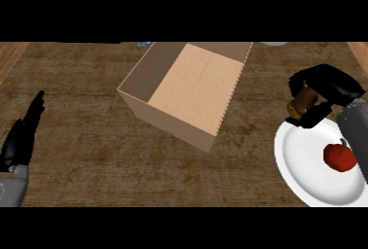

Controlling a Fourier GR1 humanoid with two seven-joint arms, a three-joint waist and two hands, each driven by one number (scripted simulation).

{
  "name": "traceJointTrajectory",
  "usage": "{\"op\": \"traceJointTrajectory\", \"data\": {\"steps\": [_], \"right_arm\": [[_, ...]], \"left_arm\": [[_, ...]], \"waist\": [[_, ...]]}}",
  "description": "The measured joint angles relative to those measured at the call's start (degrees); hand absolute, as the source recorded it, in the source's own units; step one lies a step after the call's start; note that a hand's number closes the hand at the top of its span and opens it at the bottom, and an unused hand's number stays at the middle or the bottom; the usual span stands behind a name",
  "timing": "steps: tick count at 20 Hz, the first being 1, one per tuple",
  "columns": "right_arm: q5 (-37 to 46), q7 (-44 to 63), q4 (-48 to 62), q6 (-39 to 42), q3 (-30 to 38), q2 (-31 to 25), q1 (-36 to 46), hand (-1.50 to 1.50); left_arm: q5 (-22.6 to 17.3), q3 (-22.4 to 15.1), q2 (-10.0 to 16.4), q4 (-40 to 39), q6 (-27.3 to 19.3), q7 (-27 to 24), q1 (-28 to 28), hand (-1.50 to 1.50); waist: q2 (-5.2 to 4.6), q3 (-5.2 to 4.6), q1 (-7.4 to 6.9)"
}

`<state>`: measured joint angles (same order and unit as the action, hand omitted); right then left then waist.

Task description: Pick the sweet potato from the plate and place it in the cardboard box

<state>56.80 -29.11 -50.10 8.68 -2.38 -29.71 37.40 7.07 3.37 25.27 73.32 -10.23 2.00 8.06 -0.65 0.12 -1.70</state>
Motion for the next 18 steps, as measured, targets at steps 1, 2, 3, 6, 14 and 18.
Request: {"op": "traceJointTrajectory", "data": {"steps": [1, 2, 3, 6, 14, 18], "right_arm": [[-0.41, -0.46, 1.90, -1.12, 1.23, -0.03, 1.77, 1.50], [-1.17, -1.09, 3.13, -1.91, 2.66, -0.46, 3.12, 1.50], [-2.12, -1.93, 4.00, -2.69, 4.11, -0.87, 4.40, 1.50], [-4.76, -4.83, 4.79, -5.32, 7.31, -0.93, 7.37, 1.50], [-9.69, -8.47, 3.42, -2.03, 9.12, 2.22, 14.57, 1.50], [-12.06, -4.93, 2.92, 2.39, 9.07, 6.25, 18.34, 1.50]], "left_arm": [[0.22, 0.00, -0.13, -0.60, -0.09, 0.21, 0.81, 0.00], [0.05, 0.37, 0.32, -0.62, 0.30, 0.22, 0.97, 0.00], [0.27, 0.18, 0.11, -0.46, 0.20, 0.33, 0.81, 0.00], [0.44, 0.20, -0.26, 0.25, 0.05, 0.35, -0.30, 0.00], [1.51, 0.34, -1.12, 1.88, -0.10, 1.77, -1.18, 0.00], [1.00, 1.28, -0.53, 2.36, 1.10, 1.43, -2.04, 0.00]], "waist": [[-0.03, 0.00, 0.02], [0.00, -0.01, 0.02], [0.05, 0.00, 0.04], [0.21, -0.02, 0.17], [0.58, -0.10, 0.86], [0.65, -0.13, 0.89]]}}
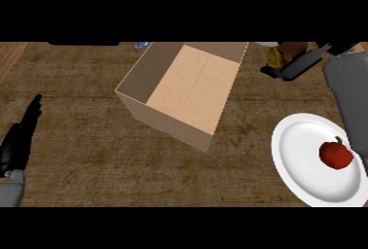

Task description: Pick the sweet potato from the plate and place it in the cardboard box

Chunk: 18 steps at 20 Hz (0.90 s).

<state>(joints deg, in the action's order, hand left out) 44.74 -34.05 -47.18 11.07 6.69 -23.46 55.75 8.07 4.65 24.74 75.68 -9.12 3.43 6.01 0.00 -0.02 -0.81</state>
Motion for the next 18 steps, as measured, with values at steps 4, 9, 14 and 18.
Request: {"op": "traceJointTrajectory", "data": {"steps": [4, 9, 14, 18], "right_arm": [[-2.54, 5.94, -0.95, 3.75, 0.59, 4.23, 4.07, 1.50], [-3.96, 13.11, 3.39, 4.18, 1.81, 9.23, 11.01, 1.50], [-4.27, 18.46, 9.03, 1.73, 2.23, 15.16, 15.42, 1.50], [-3.75, 19.65, 15.85, -2.18, 2.91, 18.38, 19.33, 1.50]], "left_arm": [[-0.09, 0.74, 0.38, 0.46, 0.74, 0.53, -0.12, 0.00], [0.37, 1.23, 0.03, -1.01, 0.89, -0.43, 0.95, 0.00], [1.07, 0.83, -0.71, -0.44, 0.93, 0.43, 1.64, 0.00], [1.46, 0.74, -1.08, -0.67, 1.13, 0.24, 2.24, 0.00]], "waist": [[0.06, -0.01, 0.15], [-0.16, -0.02, -0.22], [-0.30, -0.02, -0.58], [-0.62, -0.03, -1.27]]}}
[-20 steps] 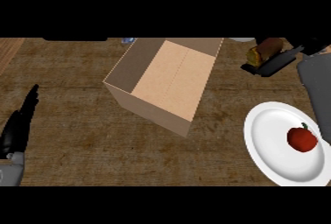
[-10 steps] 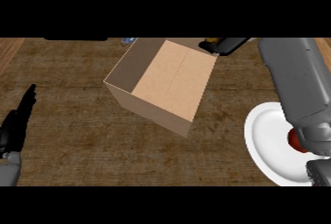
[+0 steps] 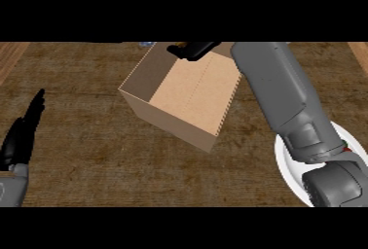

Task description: Pick the sweet potato from the plate and place it in the cardboard box

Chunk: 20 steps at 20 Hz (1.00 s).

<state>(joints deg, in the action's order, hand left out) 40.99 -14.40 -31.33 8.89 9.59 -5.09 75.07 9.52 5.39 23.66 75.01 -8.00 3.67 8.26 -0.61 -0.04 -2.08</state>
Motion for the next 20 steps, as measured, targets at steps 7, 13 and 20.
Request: {"op": "traceJointTrajectory", "data": {"steps": [7, 13, 20], "right_arm": [[2.70, 1.28, 10.53, -7.73, -0.10, 2.92, 4.25, 1.50], [1.37, 4.73, 17.50, -10.43, 1.69, 4.49, 5.04, -1.50], [-1.19, 1.75, 20.74, -11.83, 3.72, 4.90, 4.85, -1.50]], "left_arm": [[0.80, -1.17, -1.07, 1.24, 0.34, -0.01, 0.20, 0.00], [1.10, -1.34, -1.28, 1.69, 0.57, 1.05, 1.37, 0.00], [1.43, -1.19, -1.74, 0.14, 0.63, -0.03, 1.99, 0.00]], "waist": [[-0.64, -0.02, -1.42], [-0.98, -0.02, -2.34], [-1.23, -0.01, -2.79]]}}
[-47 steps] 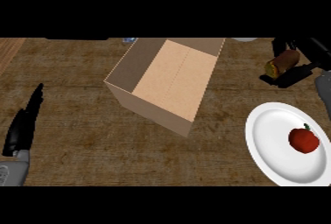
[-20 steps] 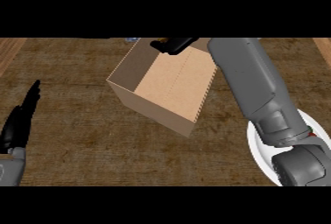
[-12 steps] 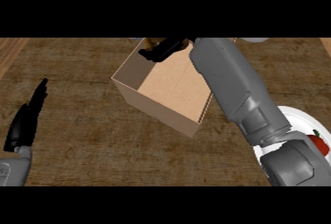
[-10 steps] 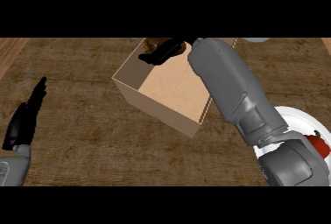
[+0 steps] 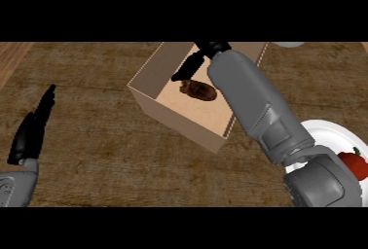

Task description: Pick the sweet potato from the plate and place it in the cardboard box

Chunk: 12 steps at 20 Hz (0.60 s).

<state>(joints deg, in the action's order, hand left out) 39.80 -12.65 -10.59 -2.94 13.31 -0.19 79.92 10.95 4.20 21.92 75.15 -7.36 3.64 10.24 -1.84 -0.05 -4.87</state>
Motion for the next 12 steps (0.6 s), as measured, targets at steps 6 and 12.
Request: {"op": "traceJointTrajectory", "data": {"steps": [6, 12], "right_arm": [[-4.29, -6.00, -1.51, -3.18, 4.12, -0.73, -0.66, -1.50], [-10.45, -8.74, -2.48, -2.80, 10.39, -3.18, -0.52, -1.50]], "left_arm": [[-0.02, 0.56, 0.43, -0.04, 0.31, -0.21, 0.23, 0.00], [0.08, 0.88, 0.26, 0.12, 0.19, 0.26, 0.21, 0.00]], "waist": [[0.04, 0.04, 0.18], [0.21, 0.07, 0.77]]}}
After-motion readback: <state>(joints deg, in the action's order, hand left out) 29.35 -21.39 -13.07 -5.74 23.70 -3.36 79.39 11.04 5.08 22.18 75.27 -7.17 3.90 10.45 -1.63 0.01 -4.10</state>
